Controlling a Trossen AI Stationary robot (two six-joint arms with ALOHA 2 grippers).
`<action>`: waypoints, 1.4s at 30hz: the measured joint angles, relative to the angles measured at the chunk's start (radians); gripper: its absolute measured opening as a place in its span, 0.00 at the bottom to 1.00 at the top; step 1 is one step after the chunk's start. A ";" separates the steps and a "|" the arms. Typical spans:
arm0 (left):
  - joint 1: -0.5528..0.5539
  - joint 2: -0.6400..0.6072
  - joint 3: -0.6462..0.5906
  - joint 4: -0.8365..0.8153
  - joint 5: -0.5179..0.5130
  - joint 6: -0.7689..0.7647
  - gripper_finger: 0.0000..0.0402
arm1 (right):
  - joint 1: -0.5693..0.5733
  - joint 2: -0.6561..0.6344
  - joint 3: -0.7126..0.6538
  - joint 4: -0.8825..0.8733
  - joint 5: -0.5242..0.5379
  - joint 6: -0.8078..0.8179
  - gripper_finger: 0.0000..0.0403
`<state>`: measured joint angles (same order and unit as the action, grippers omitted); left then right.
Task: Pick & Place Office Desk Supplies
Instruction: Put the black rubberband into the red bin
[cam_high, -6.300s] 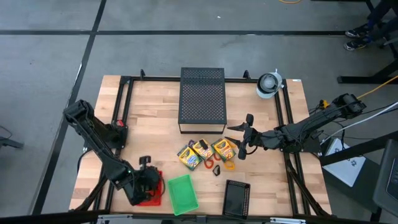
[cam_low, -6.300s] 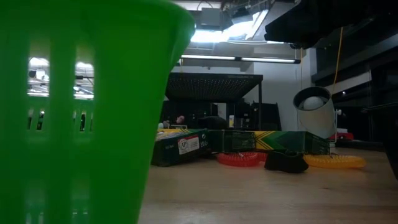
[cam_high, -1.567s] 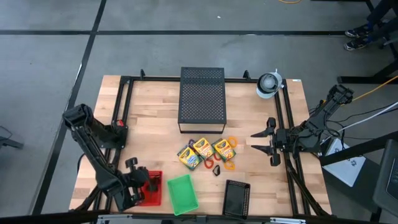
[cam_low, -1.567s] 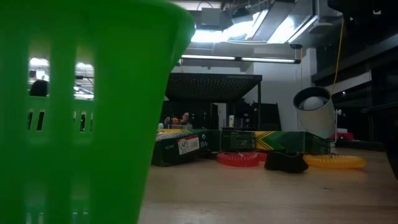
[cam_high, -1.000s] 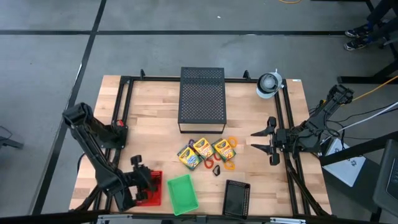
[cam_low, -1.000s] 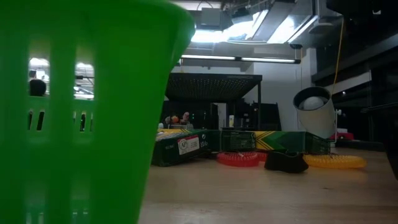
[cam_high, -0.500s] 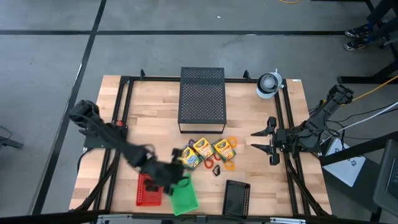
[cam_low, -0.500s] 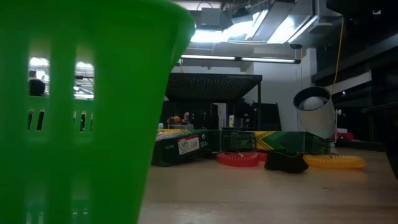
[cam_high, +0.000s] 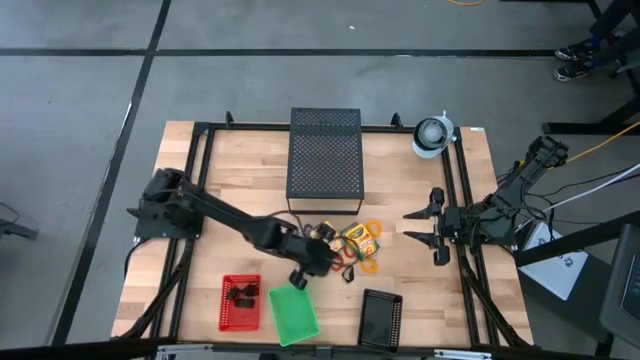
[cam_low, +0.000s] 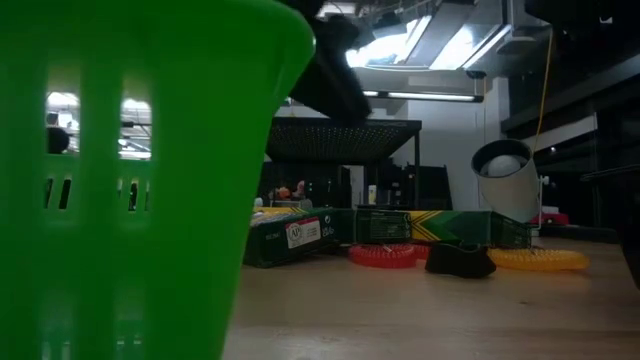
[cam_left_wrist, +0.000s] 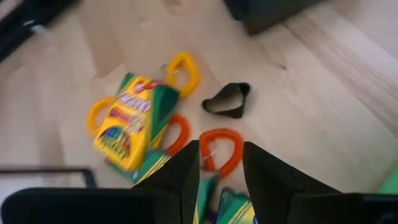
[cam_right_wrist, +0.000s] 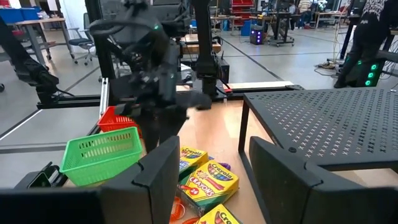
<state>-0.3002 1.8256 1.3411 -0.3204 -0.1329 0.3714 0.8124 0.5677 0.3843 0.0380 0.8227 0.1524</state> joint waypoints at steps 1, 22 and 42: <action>0.002 0.028 0.039 -0.029 0.013 0.017 0.29 | 0.000 0.000 0.000 0.000 0.000 0.000 0.49; 0.063 0.295 0.334 -0.131 0.092 0.146 0.29 | 0.135 -0.141 0.062 -0.027 -0.062 -0.033 0.49; 0.041 0.357 0.333 -0.100 0.151 0.174 0.29 | 0.191 -0.251 0.063 -0.162 -0.101 -0.056 0.49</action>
<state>-0.2594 2.1830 1.6742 -0.4208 0.0183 0.5458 1.0035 0.3164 0.4469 -0.1243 0.7219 0.0966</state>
